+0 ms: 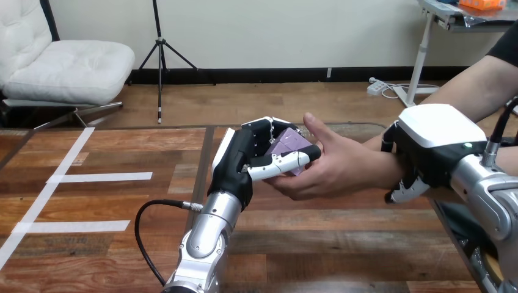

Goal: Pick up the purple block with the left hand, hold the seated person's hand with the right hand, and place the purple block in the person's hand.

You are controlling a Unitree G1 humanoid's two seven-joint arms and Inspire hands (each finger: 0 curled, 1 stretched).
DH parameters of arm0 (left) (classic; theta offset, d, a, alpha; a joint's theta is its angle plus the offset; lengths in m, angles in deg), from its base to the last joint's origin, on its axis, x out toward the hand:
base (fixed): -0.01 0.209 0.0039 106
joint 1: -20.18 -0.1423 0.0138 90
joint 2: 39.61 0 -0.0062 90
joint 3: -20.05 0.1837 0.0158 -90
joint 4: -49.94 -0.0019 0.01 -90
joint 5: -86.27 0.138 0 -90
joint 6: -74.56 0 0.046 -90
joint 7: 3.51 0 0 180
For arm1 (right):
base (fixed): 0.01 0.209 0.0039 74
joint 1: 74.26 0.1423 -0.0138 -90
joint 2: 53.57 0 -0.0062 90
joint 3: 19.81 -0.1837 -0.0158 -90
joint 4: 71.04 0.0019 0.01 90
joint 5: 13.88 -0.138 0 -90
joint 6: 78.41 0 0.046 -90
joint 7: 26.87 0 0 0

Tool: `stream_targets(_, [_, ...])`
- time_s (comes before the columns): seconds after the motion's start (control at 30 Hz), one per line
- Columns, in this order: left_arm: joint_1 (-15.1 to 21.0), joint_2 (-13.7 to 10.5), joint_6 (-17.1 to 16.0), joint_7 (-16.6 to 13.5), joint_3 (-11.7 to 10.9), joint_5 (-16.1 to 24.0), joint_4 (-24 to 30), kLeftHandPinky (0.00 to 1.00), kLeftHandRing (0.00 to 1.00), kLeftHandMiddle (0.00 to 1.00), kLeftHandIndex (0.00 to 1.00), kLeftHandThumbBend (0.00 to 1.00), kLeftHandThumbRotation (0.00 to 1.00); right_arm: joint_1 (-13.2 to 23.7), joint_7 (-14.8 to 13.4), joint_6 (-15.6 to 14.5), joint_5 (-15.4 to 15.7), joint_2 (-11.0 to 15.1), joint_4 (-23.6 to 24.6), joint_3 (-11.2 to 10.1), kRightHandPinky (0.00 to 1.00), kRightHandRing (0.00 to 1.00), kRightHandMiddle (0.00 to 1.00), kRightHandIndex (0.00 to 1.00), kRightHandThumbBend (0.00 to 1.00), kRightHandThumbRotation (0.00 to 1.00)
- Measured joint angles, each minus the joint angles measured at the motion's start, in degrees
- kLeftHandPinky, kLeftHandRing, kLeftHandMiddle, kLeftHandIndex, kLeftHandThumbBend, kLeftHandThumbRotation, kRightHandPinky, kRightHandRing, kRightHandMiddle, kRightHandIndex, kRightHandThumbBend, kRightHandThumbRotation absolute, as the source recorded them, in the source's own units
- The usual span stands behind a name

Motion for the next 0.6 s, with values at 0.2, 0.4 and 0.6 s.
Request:
stream_targets(0.2, [-0.01, 0.16, 0.51, 0.47, -0.02, -0.03, 0.0, 0.28, 0.34, 0.42, 0.44, 0.81, 0.01, 0.63, -0.09, 1.01, 0.02, 0.0, -0.04, 0.0, 0.35, 0.42, 0.49, 0.51, 0.74, 0.0])
stream_targets(0.4, [-0.01, 0.41, 0.71, 0.7, -0.02, -0.05, 0.0, 0.27, 0.34, 0.42, 0.44, 0.81, 0.0, 1.17, -0.26, 1.77, 0.03, 0.0, -0.05, 0.02, 0.34, 0.42, 0.49, 0.5, 0.74, 0.0])
stream_targets(0.6, [-0.01, 0.7, 0.79, 0.93, -0.05, -0.29, 0.01, 0.27, 0.34, 0.42, 0.44, 0.8, 0.0, 1.7, -0.26, 2.05, 0.01, 0.0, -0.06, 0.05, 0.35, 0.42, 0.48, 0.5, 0.74, 0.0])
